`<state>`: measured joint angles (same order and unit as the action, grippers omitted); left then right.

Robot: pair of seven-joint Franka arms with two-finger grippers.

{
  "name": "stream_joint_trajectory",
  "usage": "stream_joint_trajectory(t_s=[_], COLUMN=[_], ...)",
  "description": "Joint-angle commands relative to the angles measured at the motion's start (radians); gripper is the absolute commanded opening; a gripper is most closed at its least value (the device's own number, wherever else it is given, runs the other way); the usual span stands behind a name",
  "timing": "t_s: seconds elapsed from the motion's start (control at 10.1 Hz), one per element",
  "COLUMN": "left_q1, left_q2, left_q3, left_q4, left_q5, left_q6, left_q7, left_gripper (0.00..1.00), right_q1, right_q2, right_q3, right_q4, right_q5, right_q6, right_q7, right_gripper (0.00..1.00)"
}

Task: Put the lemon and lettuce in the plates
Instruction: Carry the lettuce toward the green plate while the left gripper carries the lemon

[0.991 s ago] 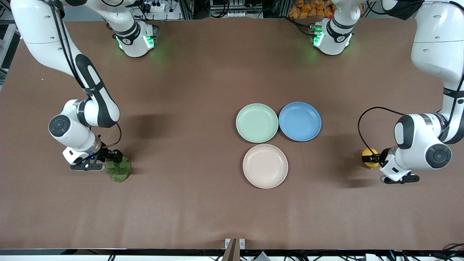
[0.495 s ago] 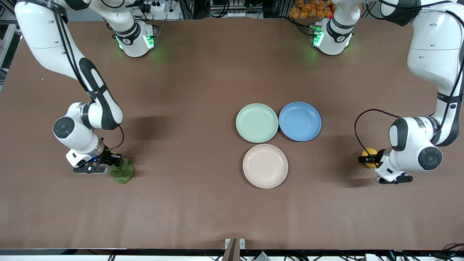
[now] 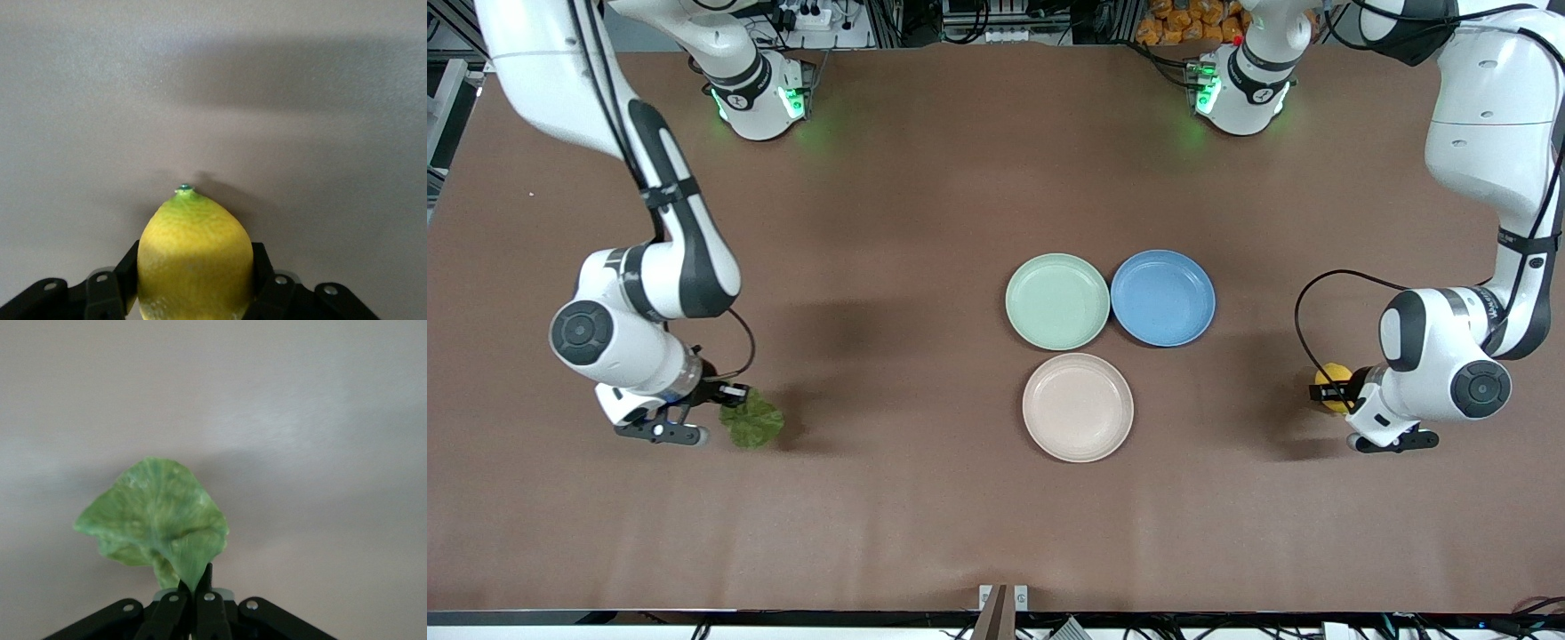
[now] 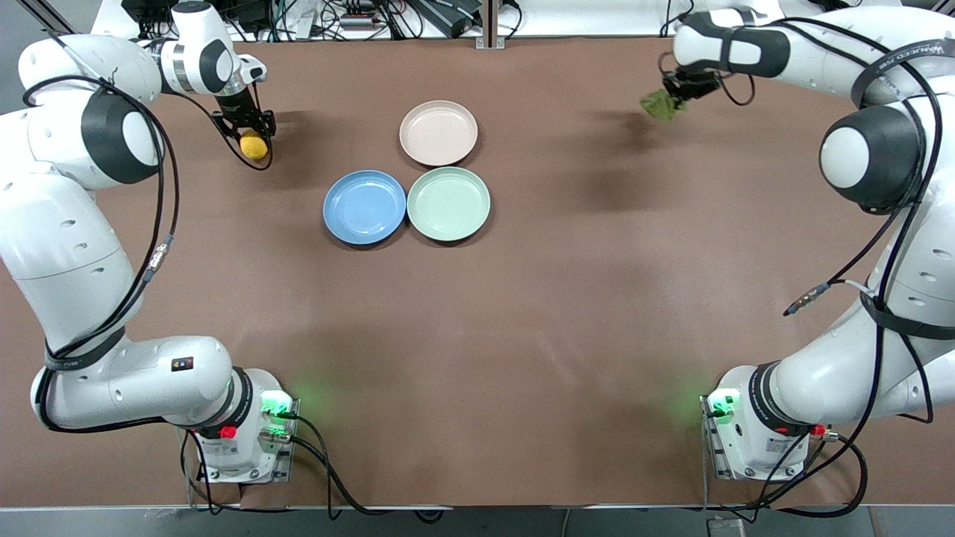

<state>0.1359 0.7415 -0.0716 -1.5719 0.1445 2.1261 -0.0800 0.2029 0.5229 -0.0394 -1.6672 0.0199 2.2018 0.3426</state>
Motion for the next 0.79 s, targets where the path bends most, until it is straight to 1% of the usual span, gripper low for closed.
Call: stream_joint_trajectory(t_s=[0.0, 0.2, 0.4, 0.5, 0.69], left_q1=[-0.015, -0.015, -0.018, -0.036, -0.112], left_q2=[-0.029, -0.06, -0.092, -0.108, -0.116], left_q3=[-0.017, -0.089, -0.167, -0.192, -0.197], left_q4=[0.018, 0.053, 0.058, 0.058, 0.059], left_q5=[-0.009, -0.023, -0.014, -0.013, -0.017], left_q6=[0.003, 0.003, 0.003, 0.002, 0.003], left_q7=[-0.093, -0.196, -0.343, -0.397, -0.496], left_gripper=[0.0, 0.0, 0.0, 0.0, 0.0], right_q1=[0.114, 0.232, 0.359, 0.419, 0.545], right_q2=[0.012, 0.028, 0.029, 0.032, 0.054], right_q3=[-0.001, 0.016, 0.021, 0.024, 0.027], right_q4=[0.055, 0.113, 0.13, 0.133, 0.135], right_q5=[0.002, 0.002, 0.002, 0.003, 0.069], right_q6=[-0.025, -0.024, -0.019, -0.016, -0.002], right_q7=[0.203, 0.4, 0.59, 0.678, 0.798], right_gripper=[0.0, 0.0, 0.0, 0.0, 0.0])
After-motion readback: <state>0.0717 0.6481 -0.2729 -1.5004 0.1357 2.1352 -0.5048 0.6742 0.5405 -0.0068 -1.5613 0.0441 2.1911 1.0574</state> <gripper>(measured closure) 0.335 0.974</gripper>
